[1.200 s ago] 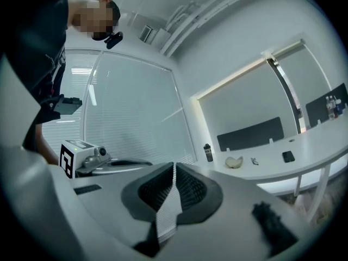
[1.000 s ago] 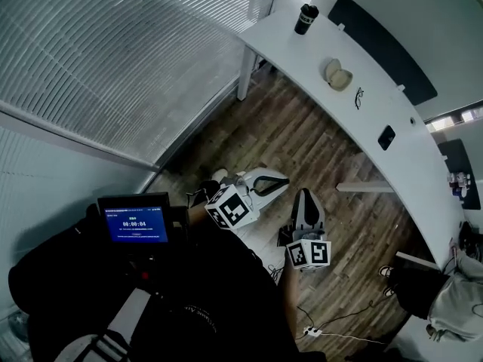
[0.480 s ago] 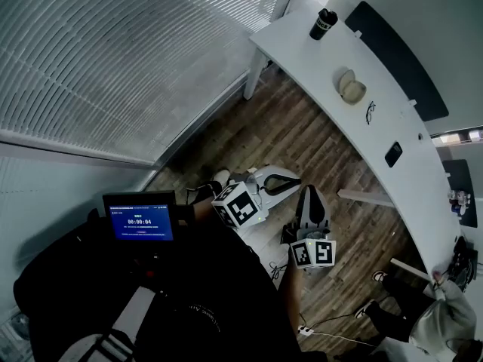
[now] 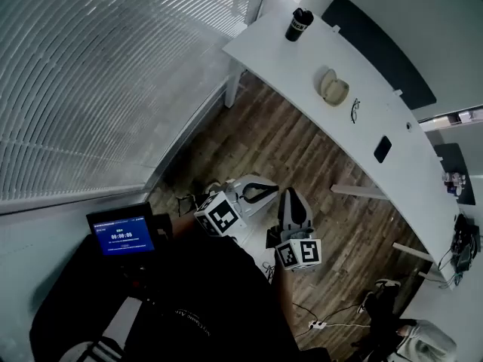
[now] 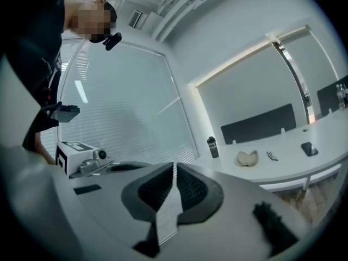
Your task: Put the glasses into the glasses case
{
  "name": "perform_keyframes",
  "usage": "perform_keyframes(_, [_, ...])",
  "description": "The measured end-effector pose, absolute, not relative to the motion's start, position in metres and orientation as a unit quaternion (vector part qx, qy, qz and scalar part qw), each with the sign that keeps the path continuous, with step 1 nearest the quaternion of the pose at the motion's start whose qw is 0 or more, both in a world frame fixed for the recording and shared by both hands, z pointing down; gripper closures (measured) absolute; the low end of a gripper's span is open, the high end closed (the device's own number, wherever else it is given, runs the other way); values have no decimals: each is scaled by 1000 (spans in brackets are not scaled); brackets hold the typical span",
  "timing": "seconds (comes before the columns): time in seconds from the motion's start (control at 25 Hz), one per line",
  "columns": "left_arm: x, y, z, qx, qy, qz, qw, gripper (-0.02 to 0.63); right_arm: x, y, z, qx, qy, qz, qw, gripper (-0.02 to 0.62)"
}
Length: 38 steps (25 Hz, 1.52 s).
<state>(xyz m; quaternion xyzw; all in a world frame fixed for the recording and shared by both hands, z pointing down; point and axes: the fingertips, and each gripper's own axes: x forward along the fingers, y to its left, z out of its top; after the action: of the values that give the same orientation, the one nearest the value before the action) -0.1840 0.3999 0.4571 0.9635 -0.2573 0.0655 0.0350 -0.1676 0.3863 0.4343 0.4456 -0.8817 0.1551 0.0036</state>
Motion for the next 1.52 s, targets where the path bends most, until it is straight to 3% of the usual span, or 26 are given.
perform_keyframes(0.16, [-182,410,453,964,-253,70,36,601,-174,393,440,430,-887,167,-1,586])
perform_keyframes(0.44, [-172,407,460,974,-195,112,-24,600,-153,394,431,461,-871,170,-32,586])
perform_keyframes(0.8, [-193,333,481,978,-178,97,39,600,-156,335,465,499,-847,185,-19,586])
perform_keyframes(1.16, [-162,306,506,969,-200,127,65,600,-116,298,486,485,-851,201,-24,586])
perform_keyframes(1.52, [-76,254,517,959,-212,129,135,600,-10,238,496,493,-848,193,-7,586])
